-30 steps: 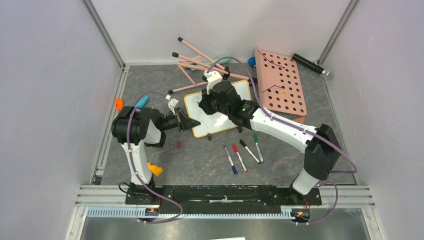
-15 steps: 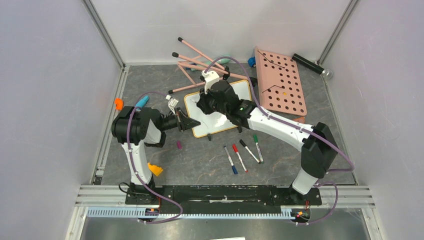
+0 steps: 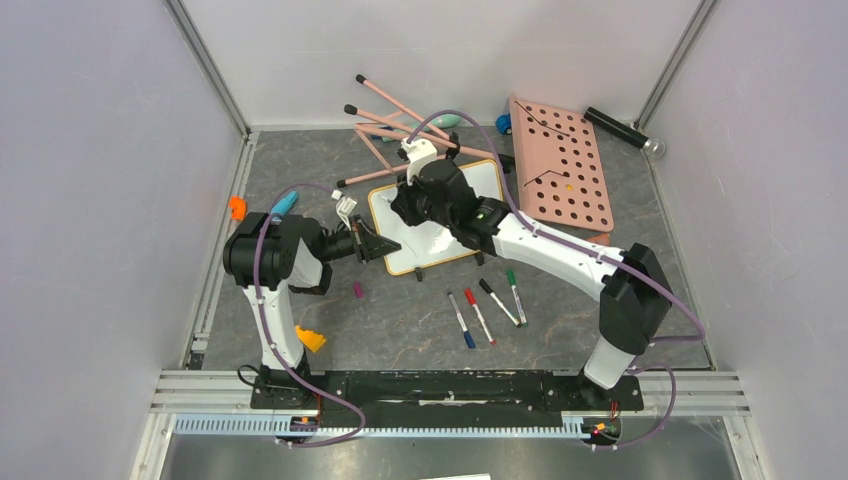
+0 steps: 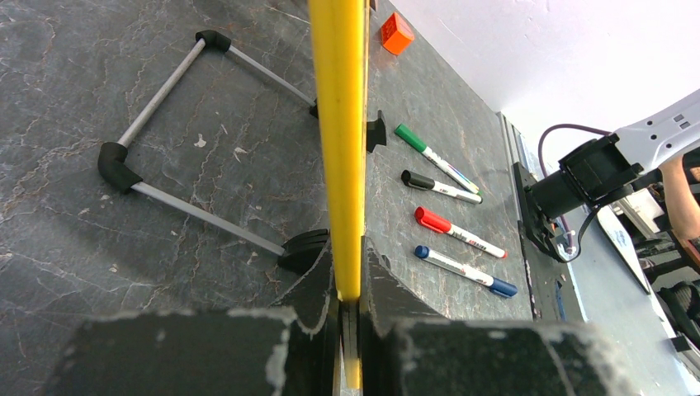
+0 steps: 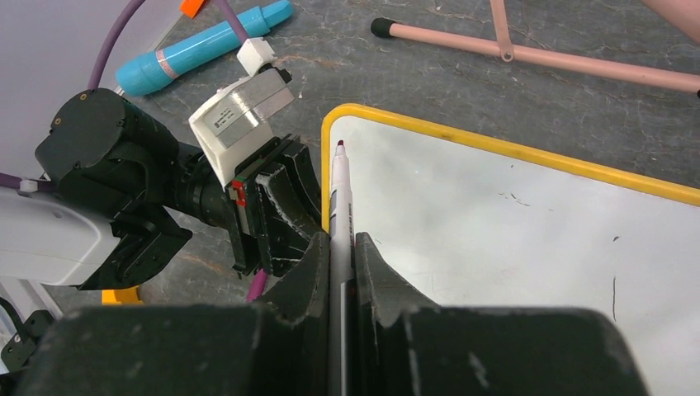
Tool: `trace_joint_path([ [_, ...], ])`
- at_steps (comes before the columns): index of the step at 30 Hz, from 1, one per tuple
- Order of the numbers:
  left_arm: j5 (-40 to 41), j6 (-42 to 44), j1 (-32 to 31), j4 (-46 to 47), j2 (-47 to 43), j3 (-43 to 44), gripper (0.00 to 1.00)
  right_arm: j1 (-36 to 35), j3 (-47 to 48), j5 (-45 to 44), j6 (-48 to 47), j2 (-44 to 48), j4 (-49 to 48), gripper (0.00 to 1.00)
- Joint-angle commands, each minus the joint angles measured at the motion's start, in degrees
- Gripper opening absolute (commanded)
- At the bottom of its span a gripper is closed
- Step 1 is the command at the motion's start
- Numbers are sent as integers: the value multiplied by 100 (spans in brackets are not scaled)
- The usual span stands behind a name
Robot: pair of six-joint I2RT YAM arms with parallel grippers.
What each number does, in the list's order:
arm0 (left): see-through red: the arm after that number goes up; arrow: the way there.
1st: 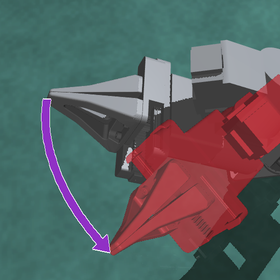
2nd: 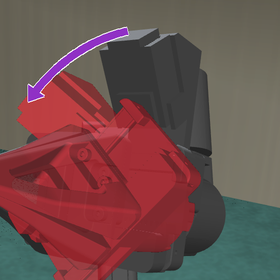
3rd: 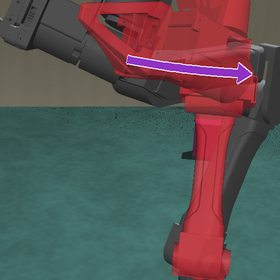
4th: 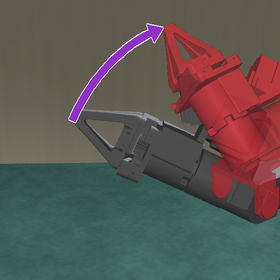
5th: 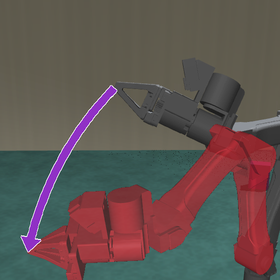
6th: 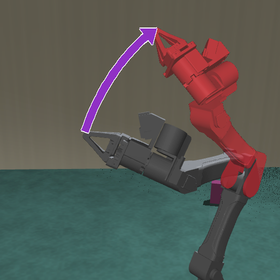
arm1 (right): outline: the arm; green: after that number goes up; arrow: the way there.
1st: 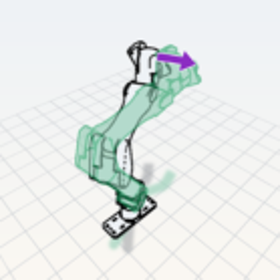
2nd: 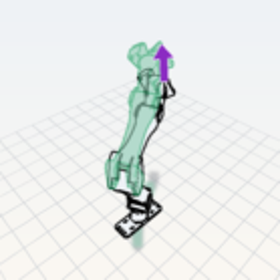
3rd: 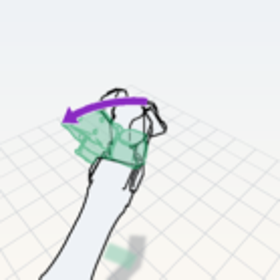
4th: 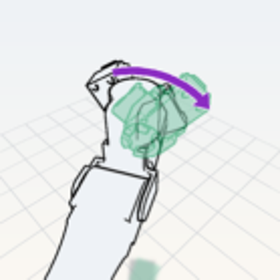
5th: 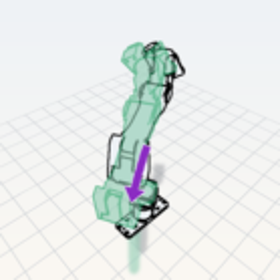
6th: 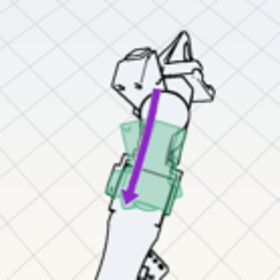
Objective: Write a sentence on the whiteboard
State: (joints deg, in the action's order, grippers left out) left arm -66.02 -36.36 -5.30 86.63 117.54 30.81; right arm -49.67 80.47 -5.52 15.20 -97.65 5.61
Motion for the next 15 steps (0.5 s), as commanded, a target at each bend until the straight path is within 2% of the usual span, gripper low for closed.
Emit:
trace_joint_path([
  [1,230,844,-32,259,200,-27,7,-20,274,-148,-81,-119,-227,0],
  [15,228,876,-33,258,190,-41,7,-21,391,-351,-105,-343,-189,0],
])
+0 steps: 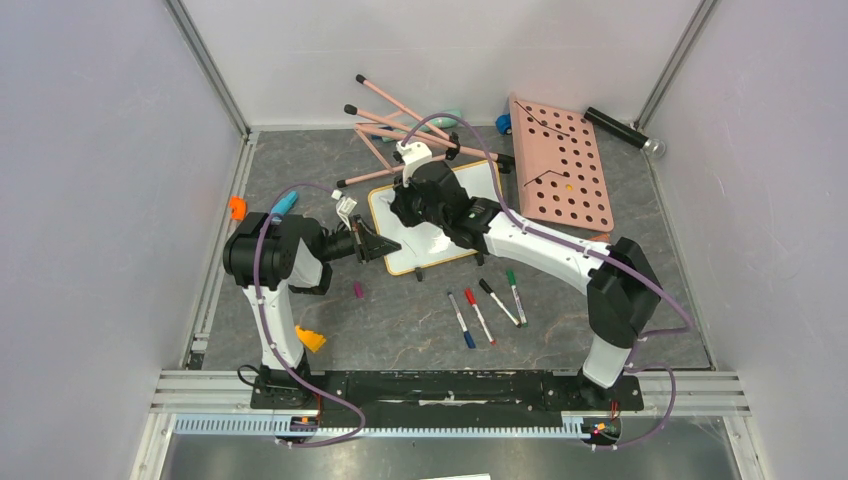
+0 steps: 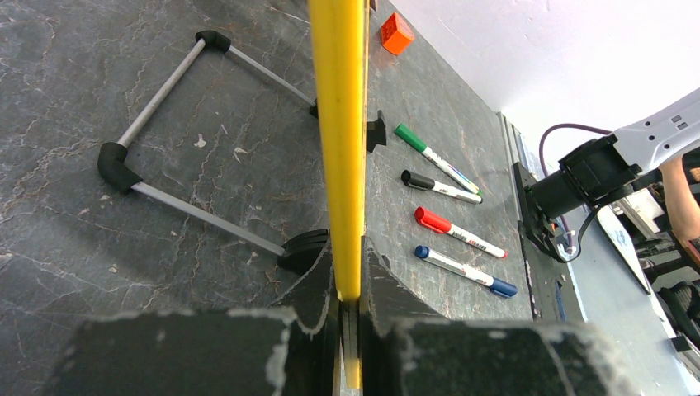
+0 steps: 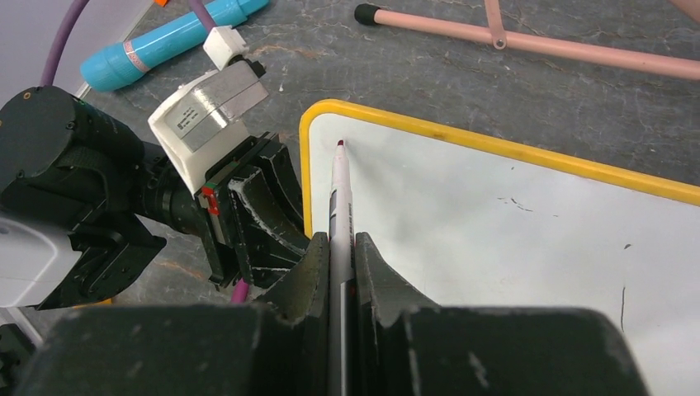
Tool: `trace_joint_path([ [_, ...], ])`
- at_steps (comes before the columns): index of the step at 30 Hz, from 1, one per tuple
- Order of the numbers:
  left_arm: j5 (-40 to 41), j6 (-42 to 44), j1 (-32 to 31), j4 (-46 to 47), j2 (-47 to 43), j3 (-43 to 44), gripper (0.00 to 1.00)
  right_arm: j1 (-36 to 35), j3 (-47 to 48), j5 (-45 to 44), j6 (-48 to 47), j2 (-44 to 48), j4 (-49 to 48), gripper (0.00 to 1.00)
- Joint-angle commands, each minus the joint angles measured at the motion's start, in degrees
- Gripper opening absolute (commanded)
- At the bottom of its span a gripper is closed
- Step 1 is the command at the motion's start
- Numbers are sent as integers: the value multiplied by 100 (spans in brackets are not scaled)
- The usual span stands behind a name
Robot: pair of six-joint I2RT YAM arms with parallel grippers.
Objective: Write a sentence on the whiteboard
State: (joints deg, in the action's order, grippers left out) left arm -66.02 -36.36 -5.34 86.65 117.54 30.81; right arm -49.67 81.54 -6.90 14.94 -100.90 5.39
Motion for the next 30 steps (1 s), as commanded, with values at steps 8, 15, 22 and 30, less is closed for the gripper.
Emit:
trace_joint_path([
  [8,224,930,-29,256,180,-55,7,-21,266,-416,-81,-79,-100,0],
  [15,221,956,-39,256,171,-61,8,-19,241,-453,-76,-90,-66,0],
  [22,225,964,-38,256,159,-57,7,-19,46,-415,-57,13,-38,0],
  [30,221,975,-50,256,164,-64,7,-21,-346,-311,-19,164,-33,0],
])
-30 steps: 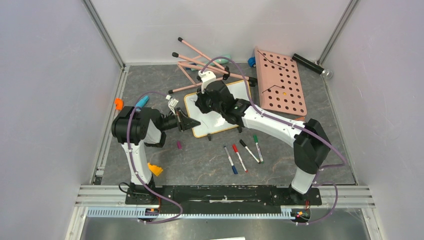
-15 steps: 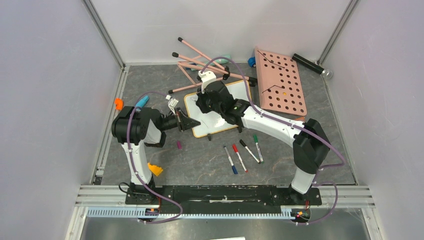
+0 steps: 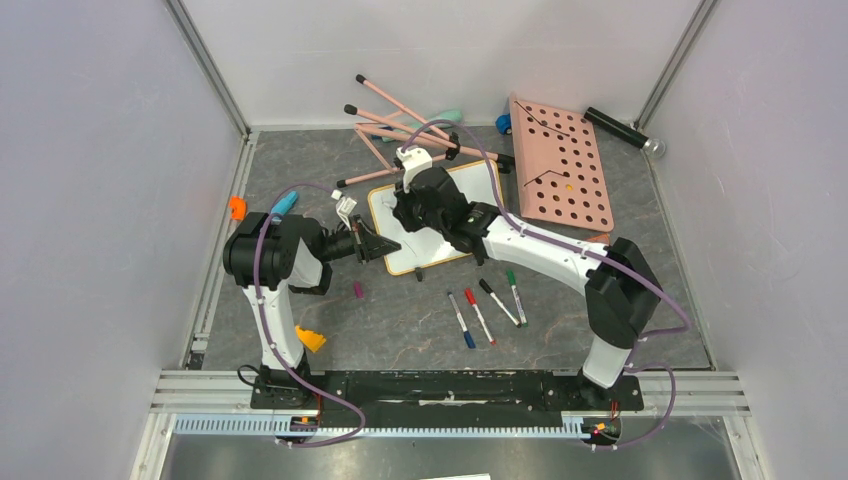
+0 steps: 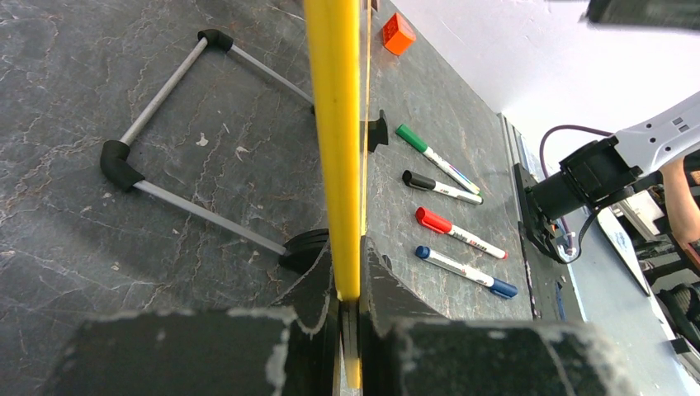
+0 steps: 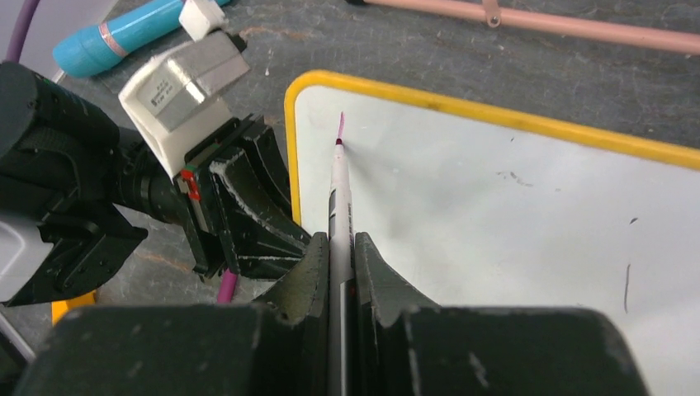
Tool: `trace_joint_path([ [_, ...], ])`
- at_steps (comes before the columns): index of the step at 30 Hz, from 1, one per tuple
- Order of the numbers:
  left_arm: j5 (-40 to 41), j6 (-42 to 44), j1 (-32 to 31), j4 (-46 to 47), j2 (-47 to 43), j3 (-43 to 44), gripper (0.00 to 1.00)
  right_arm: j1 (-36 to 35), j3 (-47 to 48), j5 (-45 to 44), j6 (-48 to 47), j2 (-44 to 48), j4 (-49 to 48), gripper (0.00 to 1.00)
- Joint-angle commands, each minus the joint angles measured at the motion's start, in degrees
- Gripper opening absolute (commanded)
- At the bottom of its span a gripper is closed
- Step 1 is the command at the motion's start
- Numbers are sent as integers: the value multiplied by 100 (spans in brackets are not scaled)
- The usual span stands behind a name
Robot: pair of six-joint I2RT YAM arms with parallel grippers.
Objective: Write a sentence on the whiteboard
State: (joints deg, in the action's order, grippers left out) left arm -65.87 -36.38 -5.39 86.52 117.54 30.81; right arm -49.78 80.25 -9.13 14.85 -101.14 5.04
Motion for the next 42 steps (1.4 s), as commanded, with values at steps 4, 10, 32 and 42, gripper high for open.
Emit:
trace_joint_path([
  [4,201,975,-41,269,161,-62,7,-13,-354,-52,7,266,-3,0],
  [10,206,976,-39,269,160,-57,7,-6,-401,-14,24,314,-11,0],
  [32,214,976,-42,269,164,-64,7,-3,168,199,-262,347,80,0],
  [42,212,957,-41,269,181,-49,8,1,280,44,-324,83,97,0],
])
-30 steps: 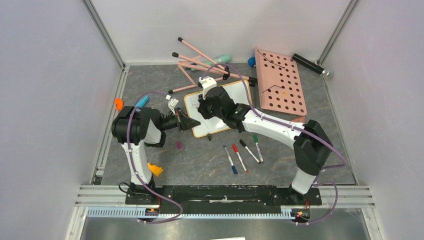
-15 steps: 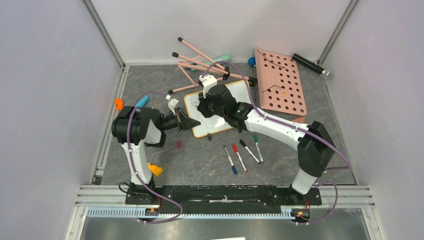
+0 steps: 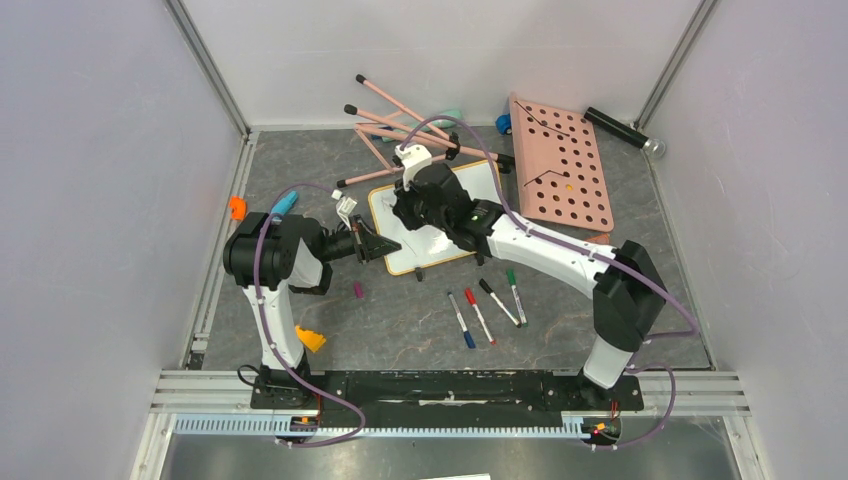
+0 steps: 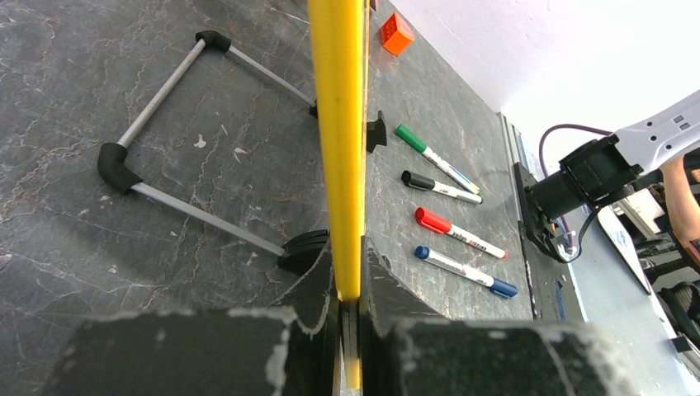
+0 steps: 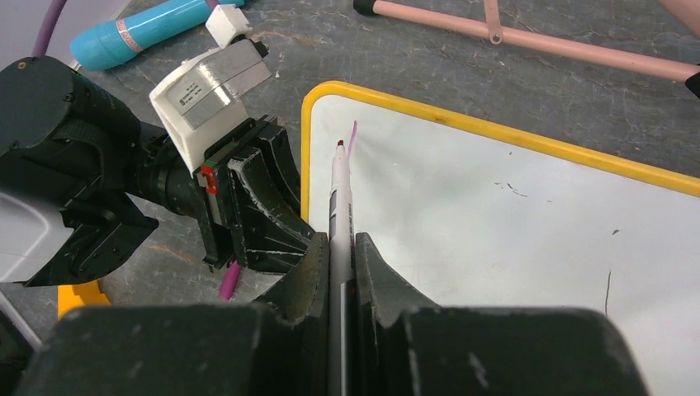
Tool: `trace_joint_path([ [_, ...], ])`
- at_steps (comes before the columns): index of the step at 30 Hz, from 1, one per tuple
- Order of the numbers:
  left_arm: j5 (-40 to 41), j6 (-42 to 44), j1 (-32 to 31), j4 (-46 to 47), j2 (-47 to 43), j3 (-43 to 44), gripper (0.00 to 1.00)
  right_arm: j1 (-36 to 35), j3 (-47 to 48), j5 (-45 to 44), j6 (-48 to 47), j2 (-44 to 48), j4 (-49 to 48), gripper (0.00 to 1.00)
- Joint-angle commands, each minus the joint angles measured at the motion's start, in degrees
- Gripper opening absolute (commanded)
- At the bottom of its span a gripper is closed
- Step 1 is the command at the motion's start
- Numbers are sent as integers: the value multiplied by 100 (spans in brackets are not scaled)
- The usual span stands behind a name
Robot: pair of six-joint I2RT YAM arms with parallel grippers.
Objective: Write a sentence on the whiteboard
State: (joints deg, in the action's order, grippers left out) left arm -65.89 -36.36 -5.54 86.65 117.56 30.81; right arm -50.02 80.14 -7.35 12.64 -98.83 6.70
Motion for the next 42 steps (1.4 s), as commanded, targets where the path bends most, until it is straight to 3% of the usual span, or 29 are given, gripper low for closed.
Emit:
trace_joint_path([
  [1,215,956,-26,256,175,-51,7,24,300,-141,-103,-170,-72,0],
  [42,212,991,-27,256,162,-57,8,159,-62,-819,-96,103,255,0],
])
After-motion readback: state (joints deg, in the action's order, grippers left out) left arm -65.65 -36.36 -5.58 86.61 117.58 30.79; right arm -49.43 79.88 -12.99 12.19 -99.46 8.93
